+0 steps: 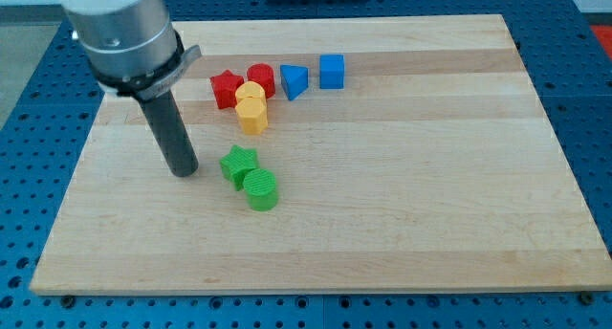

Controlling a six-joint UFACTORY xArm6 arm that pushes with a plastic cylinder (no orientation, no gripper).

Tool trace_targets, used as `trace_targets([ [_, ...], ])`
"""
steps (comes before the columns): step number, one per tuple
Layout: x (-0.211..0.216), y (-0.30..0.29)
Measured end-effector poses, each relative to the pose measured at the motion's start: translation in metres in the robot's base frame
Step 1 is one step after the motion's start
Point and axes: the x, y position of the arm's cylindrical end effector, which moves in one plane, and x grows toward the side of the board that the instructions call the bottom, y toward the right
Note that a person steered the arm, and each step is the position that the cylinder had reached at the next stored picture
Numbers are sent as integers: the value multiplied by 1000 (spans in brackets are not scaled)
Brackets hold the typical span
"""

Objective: Slide the green star a bit right

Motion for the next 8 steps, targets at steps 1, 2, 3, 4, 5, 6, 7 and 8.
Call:
trace_targets([
  [1, 9, 65],
  [2, 9, 95],
  [3, 10, 98],
  [4, 12, 92],
  [5, 12, 60],
  [6, -16, 54],
  [7, -33, 54],
  [8, -33, 73],
])
